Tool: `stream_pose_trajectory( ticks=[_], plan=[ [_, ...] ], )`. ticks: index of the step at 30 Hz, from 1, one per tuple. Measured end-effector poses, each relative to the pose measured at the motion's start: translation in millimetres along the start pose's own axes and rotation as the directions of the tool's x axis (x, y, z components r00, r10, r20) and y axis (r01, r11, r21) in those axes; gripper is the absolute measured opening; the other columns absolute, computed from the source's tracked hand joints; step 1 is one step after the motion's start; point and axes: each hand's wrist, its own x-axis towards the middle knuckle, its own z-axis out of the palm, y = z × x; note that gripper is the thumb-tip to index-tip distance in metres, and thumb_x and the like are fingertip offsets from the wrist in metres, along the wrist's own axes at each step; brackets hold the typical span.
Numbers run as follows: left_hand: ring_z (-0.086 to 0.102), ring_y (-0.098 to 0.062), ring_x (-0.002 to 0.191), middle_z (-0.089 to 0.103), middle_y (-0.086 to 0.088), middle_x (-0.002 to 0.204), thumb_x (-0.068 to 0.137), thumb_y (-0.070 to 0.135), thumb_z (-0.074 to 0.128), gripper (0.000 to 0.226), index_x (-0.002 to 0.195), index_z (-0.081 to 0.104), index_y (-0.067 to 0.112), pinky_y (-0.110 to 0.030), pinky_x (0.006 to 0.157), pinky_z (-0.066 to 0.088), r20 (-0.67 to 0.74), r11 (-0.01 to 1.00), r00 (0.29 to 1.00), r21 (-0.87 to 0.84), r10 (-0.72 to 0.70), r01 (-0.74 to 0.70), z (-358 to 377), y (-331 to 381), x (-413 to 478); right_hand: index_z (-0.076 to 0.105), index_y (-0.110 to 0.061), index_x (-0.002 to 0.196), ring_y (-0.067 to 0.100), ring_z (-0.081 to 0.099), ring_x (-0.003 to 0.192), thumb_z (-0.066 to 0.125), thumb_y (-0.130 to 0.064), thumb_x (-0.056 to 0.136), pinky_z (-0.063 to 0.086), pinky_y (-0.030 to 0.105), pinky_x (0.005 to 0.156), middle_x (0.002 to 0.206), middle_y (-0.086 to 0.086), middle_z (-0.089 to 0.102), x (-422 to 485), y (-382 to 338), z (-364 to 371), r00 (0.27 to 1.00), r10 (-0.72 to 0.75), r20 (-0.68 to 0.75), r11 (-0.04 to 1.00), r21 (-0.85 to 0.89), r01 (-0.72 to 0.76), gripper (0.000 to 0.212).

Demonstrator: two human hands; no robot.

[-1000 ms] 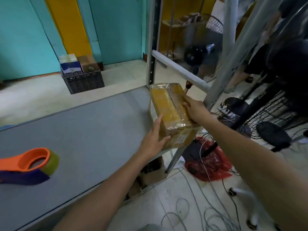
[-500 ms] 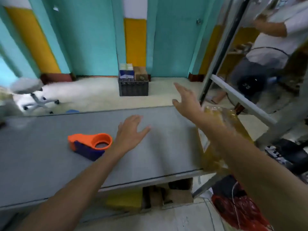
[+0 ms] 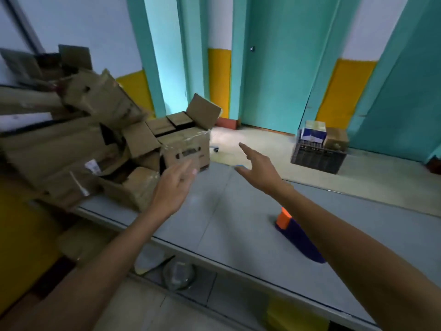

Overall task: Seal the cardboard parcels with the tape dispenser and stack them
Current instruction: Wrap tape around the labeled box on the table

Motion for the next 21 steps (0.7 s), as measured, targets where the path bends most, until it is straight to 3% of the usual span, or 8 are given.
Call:
stream_pose_trajectory(
  ticks=[4,8,13,16,19,21],
  plan=[
    [0.036,-0.021,0.133,0.043,-0.008,0.143,0.095,0.041,0.042,0.052,0.138,0.044,0.01,-0.024,0.102,0.024,0.011,0.997,0.997,-0.026,-0.073,0.074,-32,-53,1,0.028,-0.016,0.147,0.025,0.041,0.131,0.058,-0.028,0.092,0.032,0.035,0.107,0.147,0.009,0.04,30,-20,50,0.99,0.062,0.123,0.996,0.052,-0.069,0.063],
    [0.034,-0.018,0.134,0.041,-0.004,0.144,0.098,0.032,0.04,0.044,0.139,0.042,0.015,-0.023,0.102,0.023,0.0,0.985,0.988,-0.074,-0.155,0.154,-46,-88,26,0.03,-0.013,0.146,0.027,0.045,0.128,0.057,-0.029,0.093,0.036,0.036,0.104,0.145,0.011,0.042,74,-28,74,0.985,0.101,0.141,0.989,0.096,-0.116,0.062],
    [0.046,-0.024,0.123,0.054,-0.004,0.131,0.097,0.036,0.044,0.04,0.133,0.049,0.02,-0.042,0.102,0.038,-0.021,0.968,0.969,-0.049,-0.247,0.246,-37,-115,78,0.034,-0.013,0.143,0.027,0.051,0.121,0.057,-0.031,0.093,0.042,0.035,0.097,0.138,0.013,0.049,144,-11,92,0.973,0.205,0.109,0.961,0.166,-0.221,0.059],
    [0.049,-0.021,0.116,0.058,0.0,0.122,0.095,0.039,0.045,0.035,0.128,0.052,0.029,-0.042,0.098,0.042,-0.081,0.932,0.934,-0.138,-0.348,0.335,-33,-132,103,0.037,-0.007,0.14,0.03,0.049,0.123,0.056,-0.033,0.093,0.039,0.035,0.097,0.136,0.015,0.051,186,1,104,0.963,0.259,0.08,0.95,0.157,-0.269,0.058],
    [0.05,-0.019,0.113,0.056,-0.002,0.119,0.095,0.035,0.047,0.038,0.133,0.047,0.031,-0.038,0.096,0.042,-0.153,0.924,0.915,-0.154,-0.372,0.35,-27,-141,111,0.037,-0.006,0.14,0.029,0.047,0.124,0.055,-0.034,0.093,0.038,0.032,0.095,0.137,0.013,0.05,222,3,118,0.926,0.374,0.057,0.877,0.304,-0.373,0.058],
    [0.05,-0.02,0.111,0.05,-0.004,0.123,0.094,0.034,0.047,0.048,0.141,0.036,0.032,-0.04,0.096,0.042,-0.176,0.917,0.904,-0.163,-0.389,0.363,-21,-139,110,0.045,-0.009,0.135,0.026,0.051,0.119,0.059,-0.033,0.09,0.04,0.033,0.091,0.131,0.009,0.055,242,3,123,0.895,0.441,0.067,0.762,0.499,-0.413,0.053]
  ],
)
